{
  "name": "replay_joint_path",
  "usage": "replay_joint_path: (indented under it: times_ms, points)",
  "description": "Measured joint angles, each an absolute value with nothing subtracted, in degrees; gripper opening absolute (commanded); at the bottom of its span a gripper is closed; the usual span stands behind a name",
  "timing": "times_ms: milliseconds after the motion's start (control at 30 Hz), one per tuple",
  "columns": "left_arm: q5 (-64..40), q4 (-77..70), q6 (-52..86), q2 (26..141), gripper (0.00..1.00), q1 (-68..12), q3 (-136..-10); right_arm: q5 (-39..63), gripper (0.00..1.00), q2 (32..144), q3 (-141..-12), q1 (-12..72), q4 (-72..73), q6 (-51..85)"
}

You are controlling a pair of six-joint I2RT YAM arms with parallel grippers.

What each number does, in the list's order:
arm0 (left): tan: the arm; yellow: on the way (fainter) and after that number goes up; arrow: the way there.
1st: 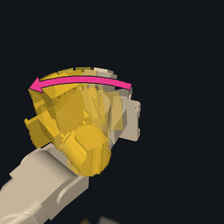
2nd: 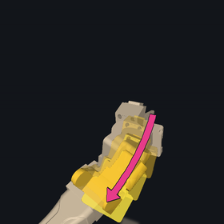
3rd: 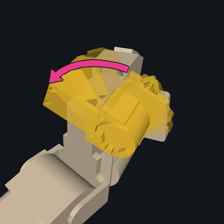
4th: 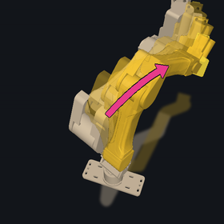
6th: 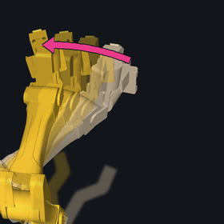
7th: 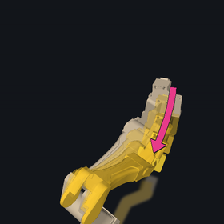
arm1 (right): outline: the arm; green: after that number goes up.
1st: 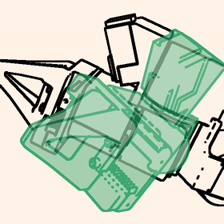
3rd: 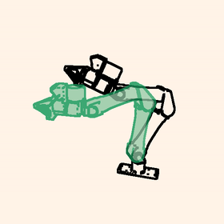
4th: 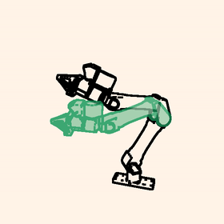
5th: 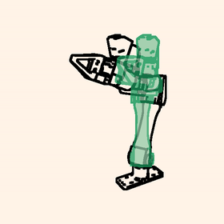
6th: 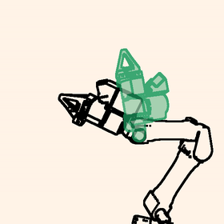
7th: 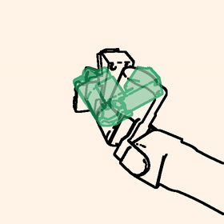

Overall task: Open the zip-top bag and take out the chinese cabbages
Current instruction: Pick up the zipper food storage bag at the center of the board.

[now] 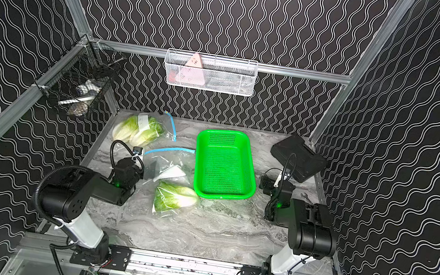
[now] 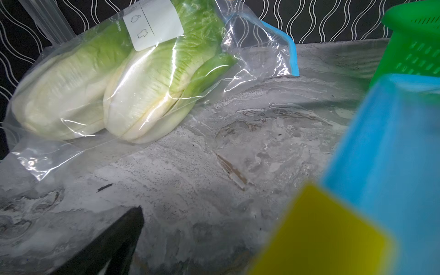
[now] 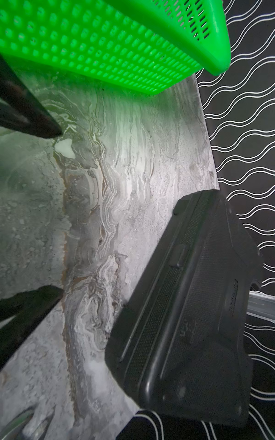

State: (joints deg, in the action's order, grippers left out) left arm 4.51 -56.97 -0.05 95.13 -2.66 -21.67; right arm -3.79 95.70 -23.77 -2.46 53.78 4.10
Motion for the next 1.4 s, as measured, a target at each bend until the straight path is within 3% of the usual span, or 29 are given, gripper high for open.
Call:
replay_joint_path:
  times_ms: [1000, 1400]
  points:
    - [4.73, -57.43, -0.08, 94.35, 0.99, -2.66, -20.51, -3.79, 1.0, 95.18, -23.18, -2.48, 53.87, 4.1]
    - [14.37, -42.41, 5.61, 71.11, 0.99, -3.9, -23.14, -5.43, 1.0, 75.4, -24.95, -2.26, 41.28, 5.58]
